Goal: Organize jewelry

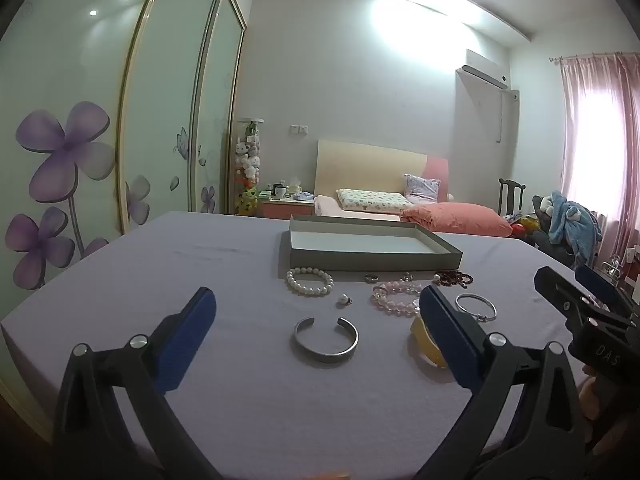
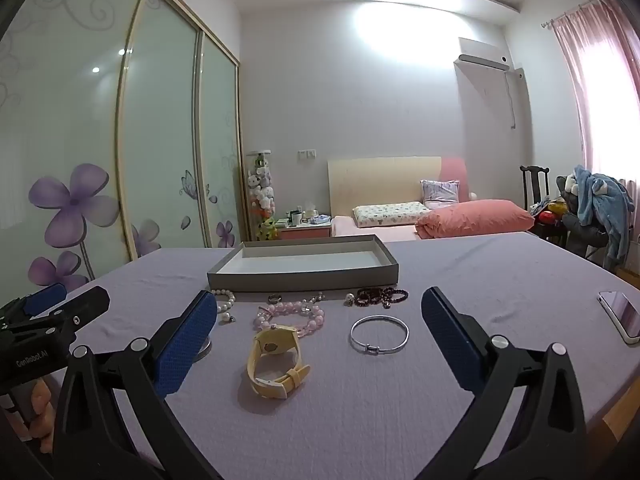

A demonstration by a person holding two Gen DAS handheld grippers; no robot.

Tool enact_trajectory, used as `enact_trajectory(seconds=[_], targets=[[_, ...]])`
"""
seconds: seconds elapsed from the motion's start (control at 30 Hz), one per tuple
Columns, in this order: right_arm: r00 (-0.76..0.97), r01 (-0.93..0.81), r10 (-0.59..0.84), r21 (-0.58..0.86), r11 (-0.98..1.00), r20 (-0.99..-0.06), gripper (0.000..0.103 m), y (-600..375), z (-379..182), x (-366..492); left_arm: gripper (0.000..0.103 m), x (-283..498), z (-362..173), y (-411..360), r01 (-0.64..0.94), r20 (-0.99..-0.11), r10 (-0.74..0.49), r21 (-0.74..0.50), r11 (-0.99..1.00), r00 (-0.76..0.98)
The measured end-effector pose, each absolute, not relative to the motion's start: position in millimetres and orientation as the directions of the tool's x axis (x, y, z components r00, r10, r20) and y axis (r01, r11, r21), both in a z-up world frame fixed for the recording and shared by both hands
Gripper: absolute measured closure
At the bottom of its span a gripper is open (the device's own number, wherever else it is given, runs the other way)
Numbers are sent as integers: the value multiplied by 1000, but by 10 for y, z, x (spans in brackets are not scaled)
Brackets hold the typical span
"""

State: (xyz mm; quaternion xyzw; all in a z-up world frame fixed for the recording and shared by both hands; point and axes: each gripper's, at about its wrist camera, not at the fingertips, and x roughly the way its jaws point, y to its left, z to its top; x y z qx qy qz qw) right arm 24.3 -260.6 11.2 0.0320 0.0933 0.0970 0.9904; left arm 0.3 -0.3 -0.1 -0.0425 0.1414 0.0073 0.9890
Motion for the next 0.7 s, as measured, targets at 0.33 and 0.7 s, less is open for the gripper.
enact_trajectory(seconds=[0.33,0.7], targets=[[963,-186,198,81,979,-183,2,-2604,109,252,4,-10,-53,-15,-32,-280,7,-86,996,960],[962,-183,197,87,979,-191,2,-2592,105,285,4,-7,-45,-5,-30,-281,4,-88,996,960]])
